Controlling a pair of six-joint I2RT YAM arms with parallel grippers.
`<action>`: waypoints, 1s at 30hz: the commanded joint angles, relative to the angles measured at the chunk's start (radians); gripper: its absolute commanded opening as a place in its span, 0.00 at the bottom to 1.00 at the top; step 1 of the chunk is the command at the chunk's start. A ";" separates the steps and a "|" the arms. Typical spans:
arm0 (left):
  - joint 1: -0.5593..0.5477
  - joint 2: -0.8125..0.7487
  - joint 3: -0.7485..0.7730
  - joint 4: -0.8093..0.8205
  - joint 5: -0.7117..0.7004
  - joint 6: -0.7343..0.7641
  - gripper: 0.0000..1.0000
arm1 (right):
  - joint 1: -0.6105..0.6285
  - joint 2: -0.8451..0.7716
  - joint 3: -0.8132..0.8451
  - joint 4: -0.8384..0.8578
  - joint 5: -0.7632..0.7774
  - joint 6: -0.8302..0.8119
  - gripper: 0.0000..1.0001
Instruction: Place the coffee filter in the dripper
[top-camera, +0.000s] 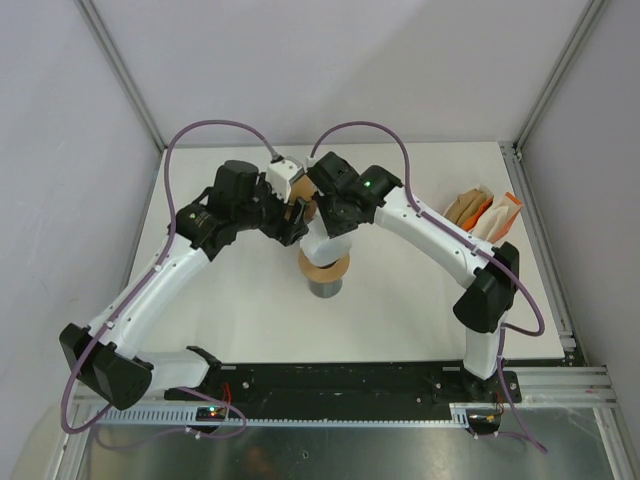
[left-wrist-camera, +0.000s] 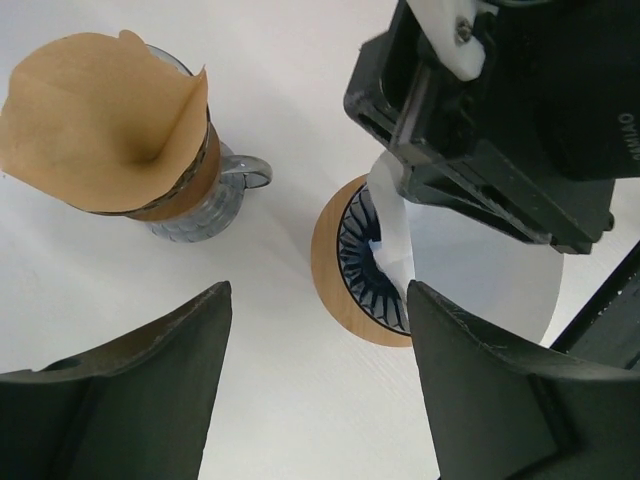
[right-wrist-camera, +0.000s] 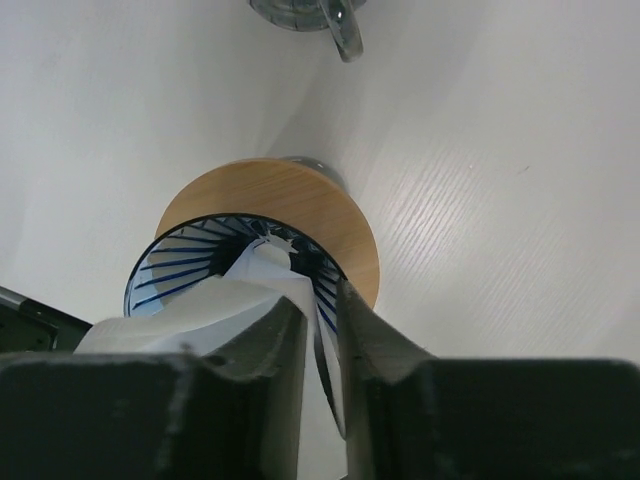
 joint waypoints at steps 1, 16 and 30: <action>0.023 -0.012 0.011 0.039 0.011 -0.009 0.75 | 0.011 0.003 0.062 0.005 0.025 -0.021 0.29; 0.039 0.005 0.002 0.042 0.074 -0.017 0.76 | 0.014 -0.081 0.096 0.052 0.075 -0.078 0.49; 0.146 -0.025 0.019 0.042 0.124 -0.032 0.81 | 0.041 -0.142 -0.065 0.168 -0.090 -0.137 0.03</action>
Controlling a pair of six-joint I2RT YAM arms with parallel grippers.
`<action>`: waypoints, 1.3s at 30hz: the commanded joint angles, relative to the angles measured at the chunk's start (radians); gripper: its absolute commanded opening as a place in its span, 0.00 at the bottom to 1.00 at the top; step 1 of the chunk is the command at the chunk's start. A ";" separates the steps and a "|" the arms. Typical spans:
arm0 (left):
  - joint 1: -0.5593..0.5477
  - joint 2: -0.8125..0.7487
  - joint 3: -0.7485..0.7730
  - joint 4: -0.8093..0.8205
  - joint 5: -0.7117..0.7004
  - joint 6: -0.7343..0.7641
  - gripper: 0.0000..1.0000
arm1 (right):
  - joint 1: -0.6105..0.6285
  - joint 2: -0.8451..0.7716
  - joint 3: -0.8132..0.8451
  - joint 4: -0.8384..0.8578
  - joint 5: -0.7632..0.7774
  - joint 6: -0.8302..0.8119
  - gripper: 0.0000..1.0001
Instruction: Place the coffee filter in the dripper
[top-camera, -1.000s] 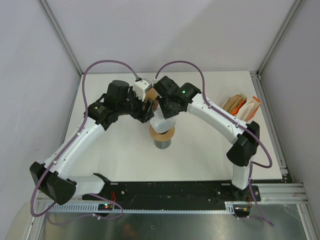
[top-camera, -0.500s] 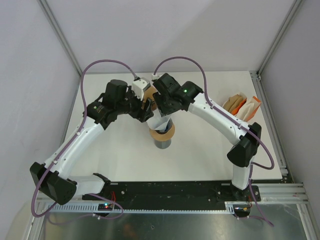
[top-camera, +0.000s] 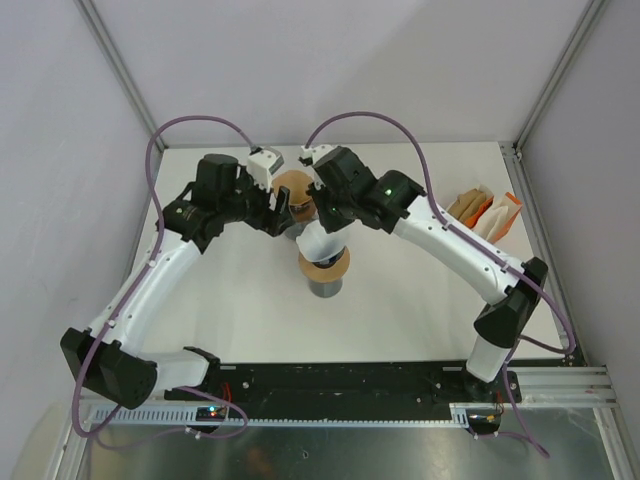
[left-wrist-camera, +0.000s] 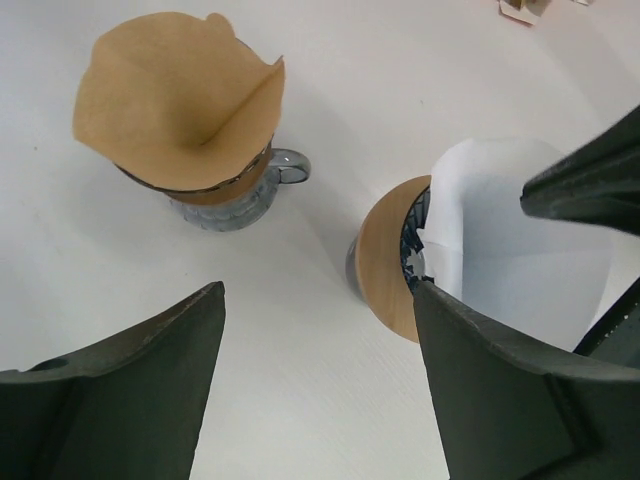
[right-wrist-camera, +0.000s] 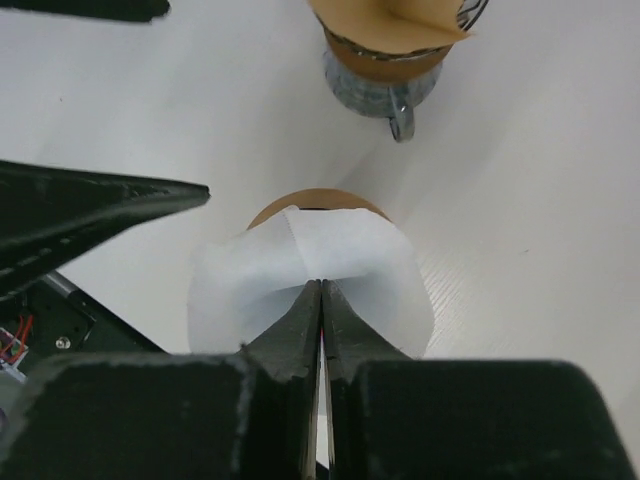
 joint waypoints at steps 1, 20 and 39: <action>0.022 -0.028 0.016 0.034 0.060 -0.028 0.81 | -0.001 0.000 -0.062 0.023 -0.101 -0.009 0.02; 0.050 -0.046 -0.062 0.035 0.125 -0.234 0.82 | 0.010 0.185 -0.149 0.003 -0.062 0.111 0.00; 0.021 -0.013 -0.142 0.036 0.226 -0.279 0.71 | 0.029 0.166 -0.077 0.029 -0.001 0.095 0.15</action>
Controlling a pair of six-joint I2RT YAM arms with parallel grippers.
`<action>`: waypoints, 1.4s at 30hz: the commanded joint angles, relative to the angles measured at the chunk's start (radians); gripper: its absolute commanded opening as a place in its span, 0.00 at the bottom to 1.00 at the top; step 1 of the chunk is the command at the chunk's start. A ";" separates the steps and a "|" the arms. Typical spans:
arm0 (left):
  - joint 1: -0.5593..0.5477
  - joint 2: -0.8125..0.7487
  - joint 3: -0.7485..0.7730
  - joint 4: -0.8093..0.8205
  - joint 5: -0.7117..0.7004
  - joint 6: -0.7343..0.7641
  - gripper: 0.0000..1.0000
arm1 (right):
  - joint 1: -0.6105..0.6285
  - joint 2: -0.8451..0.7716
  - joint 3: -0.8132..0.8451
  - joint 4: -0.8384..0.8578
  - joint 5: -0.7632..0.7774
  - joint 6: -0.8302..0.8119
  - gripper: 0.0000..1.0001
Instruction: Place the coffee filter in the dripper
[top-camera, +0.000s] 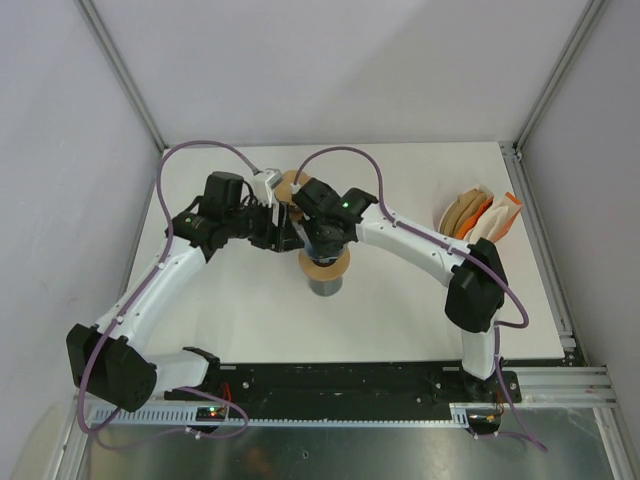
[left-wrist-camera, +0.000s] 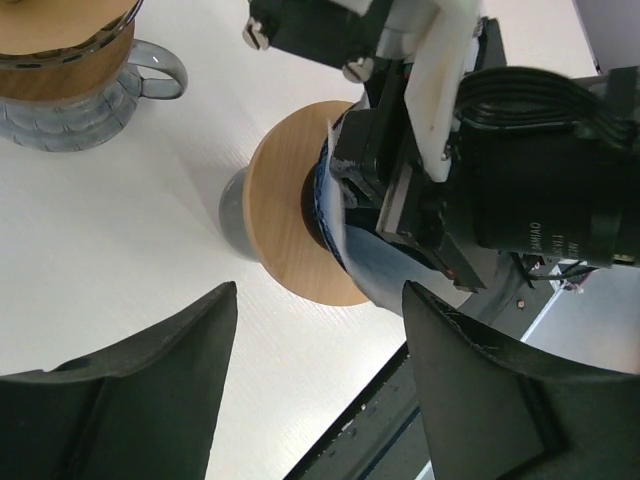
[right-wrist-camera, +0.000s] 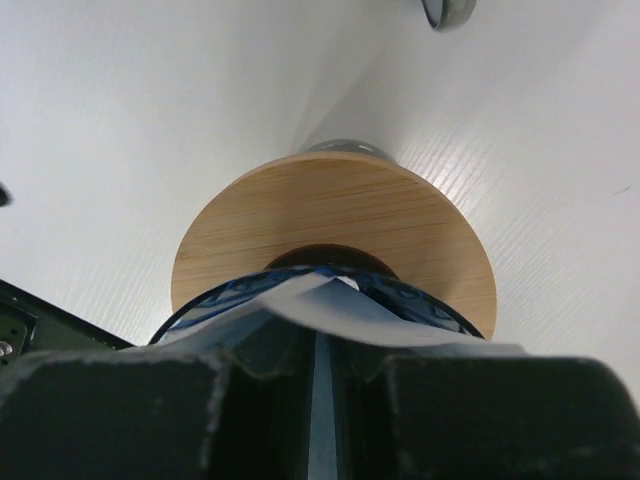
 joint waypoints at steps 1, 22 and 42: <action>-0.008 0.004 0.021 0.016 0.026 -0.016 0.71 | 0.015 -0.022 0.080 0.013 0.048 -0.023 0.18; -0.008 0.026 0.046 0.016 -0.004 0.013 0.68 | 0.013 -0.133 0.103 0.025 0.052 -0.095 0.43; -0.009 0.067 0.099 0.053 -0.057 0.053 0.64 | -0.049 -0.321 -0.135 0.260 0.125 -0.173 0.57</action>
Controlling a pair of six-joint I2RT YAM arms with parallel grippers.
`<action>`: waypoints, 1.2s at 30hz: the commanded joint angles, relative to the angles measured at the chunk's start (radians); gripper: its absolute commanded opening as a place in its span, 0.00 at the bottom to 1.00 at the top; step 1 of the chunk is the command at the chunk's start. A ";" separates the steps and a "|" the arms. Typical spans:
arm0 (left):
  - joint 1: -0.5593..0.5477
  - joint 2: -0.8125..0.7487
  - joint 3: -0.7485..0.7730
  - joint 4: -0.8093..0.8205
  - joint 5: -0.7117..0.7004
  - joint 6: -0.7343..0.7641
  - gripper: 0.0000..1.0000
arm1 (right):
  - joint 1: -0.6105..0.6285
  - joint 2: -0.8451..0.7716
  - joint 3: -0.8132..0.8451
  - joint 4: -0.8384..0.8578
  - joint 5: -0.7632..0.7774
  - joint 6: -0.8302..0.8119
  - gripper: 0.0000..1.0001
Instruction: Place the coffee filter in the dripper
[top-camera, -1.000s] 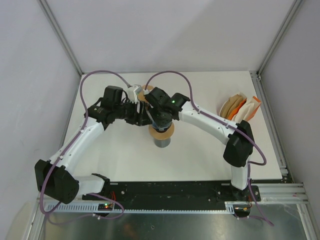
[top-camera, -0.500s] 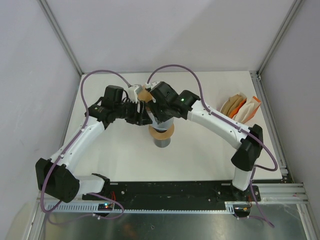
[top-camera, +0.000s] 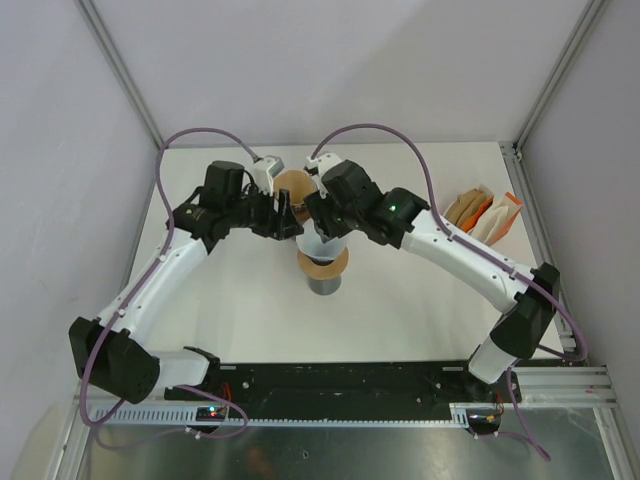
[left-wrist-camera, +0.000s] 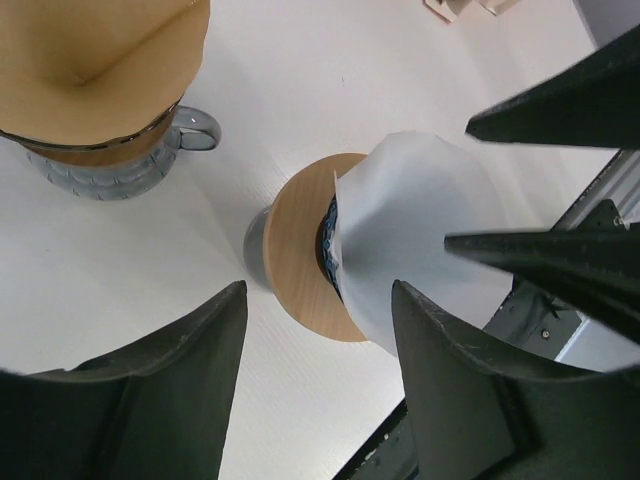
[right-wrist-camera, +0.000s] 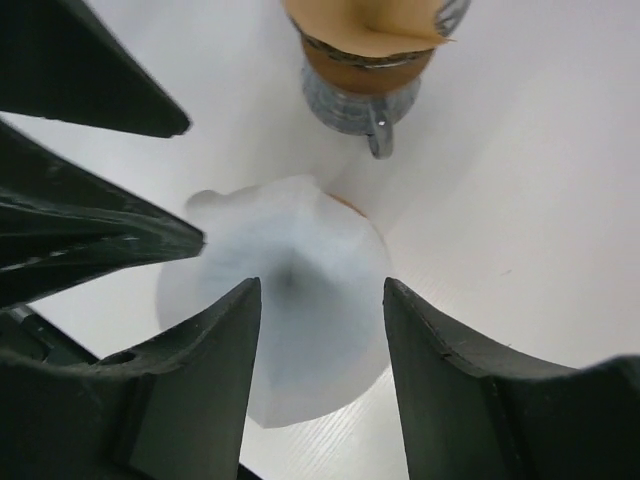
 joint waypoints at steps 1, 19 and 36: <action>-0.007 0.032 0.012 0.034 -0.005 0.024 0.64 | -0.056 -0.052 -0.074 0.078 0.056 -0.004 0.58; -0.023 0.058 -0.078 0.046 -0.014 0.056 0.63 | -0.099 -0.072 -0.231 0.155 -0.020 0.026 0.62; -0.021 -0.009 0.037 0.046 -0.015 0.089 0.81 | -0.110 -0.202 -0.215 0.192 -0.034 0.016 0.63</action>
